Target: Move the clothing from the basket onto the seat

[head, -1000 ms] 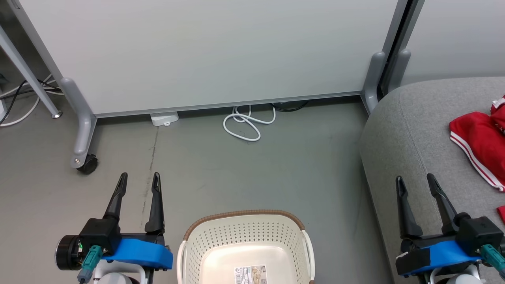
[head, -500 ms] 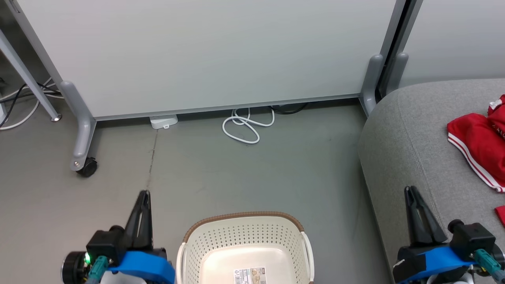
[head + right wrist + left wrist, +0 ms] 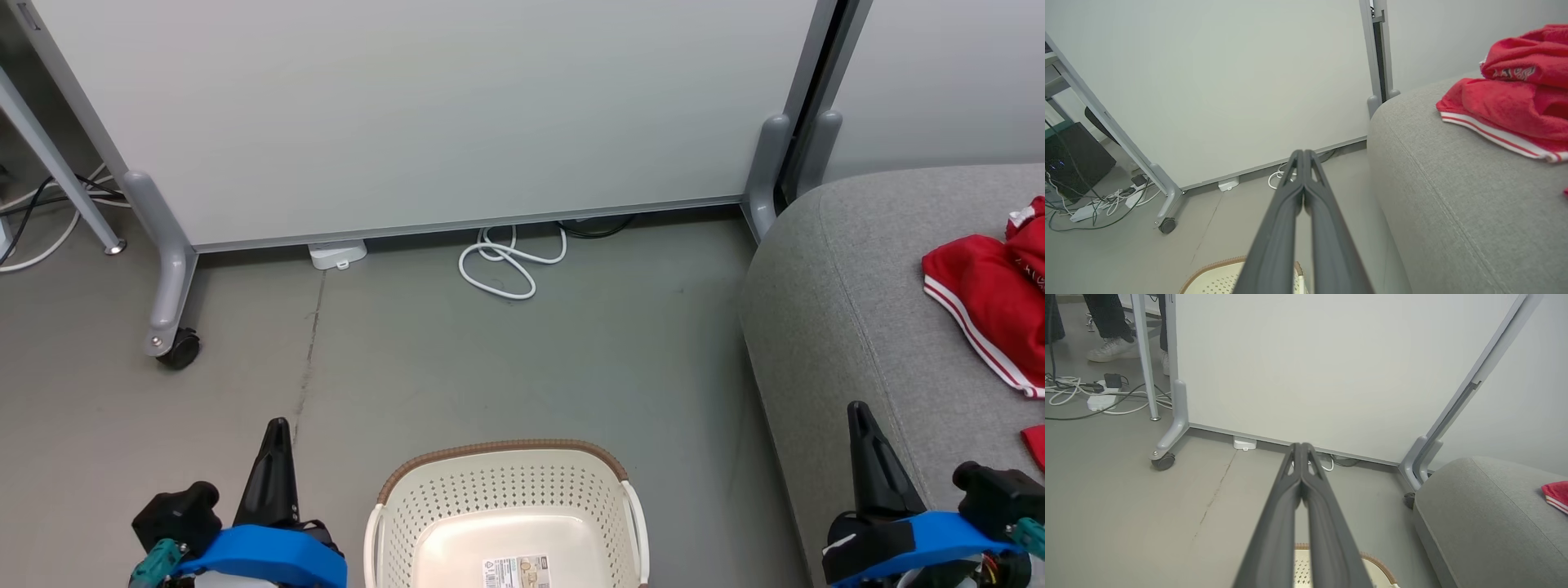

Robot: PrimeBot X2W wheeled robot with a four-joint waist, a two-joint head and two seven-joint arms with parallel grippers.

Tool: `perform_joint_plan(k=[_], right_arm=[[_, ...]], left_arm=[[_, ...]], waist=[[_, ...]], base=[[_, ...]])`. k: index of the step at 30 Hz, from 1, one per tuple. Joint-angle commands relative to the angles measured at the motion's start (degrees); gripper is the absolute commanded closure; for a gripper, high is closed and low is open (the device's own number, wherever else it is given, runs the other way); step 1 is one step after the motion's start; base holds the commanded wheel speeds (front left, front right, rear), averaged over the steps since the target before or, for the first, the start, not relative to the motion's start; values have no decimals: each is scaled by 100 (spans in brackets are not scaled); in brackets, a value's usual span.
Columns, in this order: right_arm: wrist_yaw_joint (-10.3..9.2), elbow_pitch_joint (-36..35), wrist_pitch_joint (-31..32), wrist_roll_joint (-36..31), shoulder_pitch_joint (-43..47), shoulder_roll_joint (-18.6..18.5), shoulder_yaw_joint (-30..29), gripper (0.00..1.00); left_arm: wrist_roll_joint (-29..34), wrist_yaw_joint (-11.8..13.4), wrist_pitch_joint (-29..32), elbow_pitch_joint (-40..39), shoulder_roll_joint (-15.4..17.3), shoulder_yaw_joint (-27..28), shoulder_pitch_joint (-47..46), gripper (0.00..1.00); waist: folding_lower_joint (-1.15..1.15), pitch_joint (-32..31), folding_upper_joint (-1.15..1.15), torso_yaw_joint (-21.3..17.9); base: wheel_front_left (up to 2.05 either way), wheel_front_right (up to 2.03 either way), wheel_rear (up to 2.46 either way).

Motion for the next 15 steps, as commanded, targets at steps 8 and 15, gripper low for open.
perform_joint_plan(k=[8, 15], right_arm=[[0, -115, 224, 1022, -147, -24, -32, 100], [0, -118, 360, 1588, -176, -26, -45, 100]], left_arm=[[-991, -47, 223, -176, 7, 133, -184, 100], [-1546, -65, 358, -212, 5, 194, -207, 100]], waist=[[0, -13, 0, -11], [0, -21, 0, -19]], base=[[0, 0, 0], [0, 0, 0]])
